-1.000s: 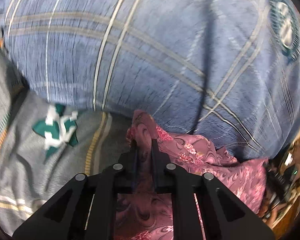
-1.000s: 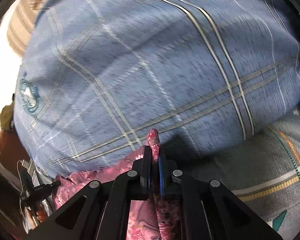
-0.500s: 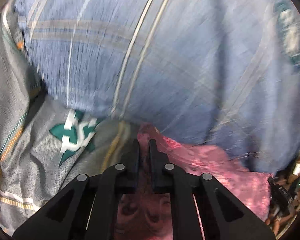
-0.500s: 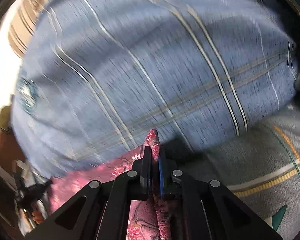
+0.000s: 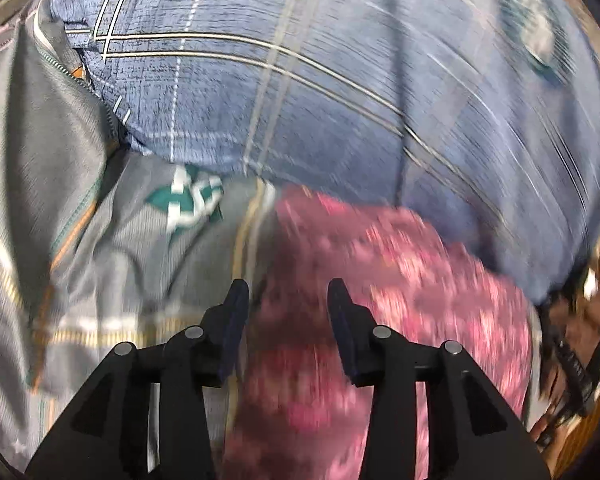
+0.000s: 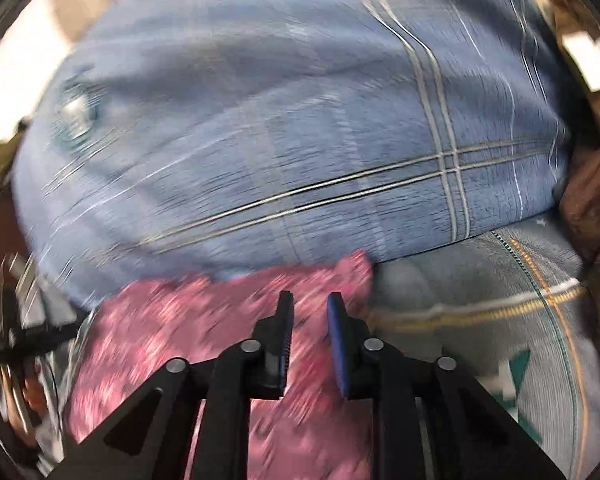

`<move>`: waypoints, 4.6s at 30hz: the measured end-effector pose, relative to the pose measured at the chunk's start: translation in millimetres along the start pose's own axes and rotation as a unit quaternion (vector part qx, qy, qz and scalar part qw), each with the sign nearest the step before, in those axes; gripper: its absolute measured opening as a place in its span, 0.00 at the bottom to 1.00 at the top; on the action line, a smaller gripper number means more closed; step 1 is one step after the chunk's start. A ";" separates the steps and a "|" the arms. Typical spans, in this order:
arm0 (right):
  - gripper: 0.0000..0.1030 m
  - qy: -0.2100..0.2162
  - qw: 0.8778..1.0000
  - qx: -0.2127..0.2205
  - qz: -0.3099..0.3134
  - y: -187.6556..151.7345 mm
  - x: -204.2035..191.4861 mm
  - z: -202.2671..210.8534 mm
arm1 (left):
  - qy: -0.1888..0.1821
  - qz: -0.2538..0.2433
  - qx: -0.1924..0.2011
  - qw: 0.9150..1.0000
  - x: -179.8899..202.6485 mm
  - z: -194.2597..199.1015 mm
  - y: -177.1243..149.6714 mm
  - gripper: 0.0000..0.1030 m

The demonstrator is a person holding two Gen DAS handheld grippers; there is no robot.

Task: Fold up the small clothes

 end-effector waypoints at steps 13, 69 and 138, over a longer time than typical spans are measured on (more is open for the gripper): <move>0.21 -0.023 0.999 -0.033 -0.009 -68.0 33.4 -2.9 | 0.066 -0.040 0.006 0.997 14.3 -19.6 -71.1 0.46; 0.05 -0.032 0.915 0.047 0.400 -163.9 -305.0 -34.6 | -0.112 0.098 -0.150 0.977 -29.1 -24.6 2.6 0.59; 0.05 0.079 0.995 0.057 0.024 -121.0 -8.1 79.4 | -0.097 -0.152 -0.131 0.975 360.8 -68.2 -46.6 0.07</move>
Point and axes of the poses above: each gripper's, at about its wrist camera, not at the fingertips, and z roughly against the way its jaws point, x to its right, y to its top, the point moved 2 cm from there along -z, roughly the way its jaws point, and after that the axes turned 8 degrees about -x, right-handed, at the moved point
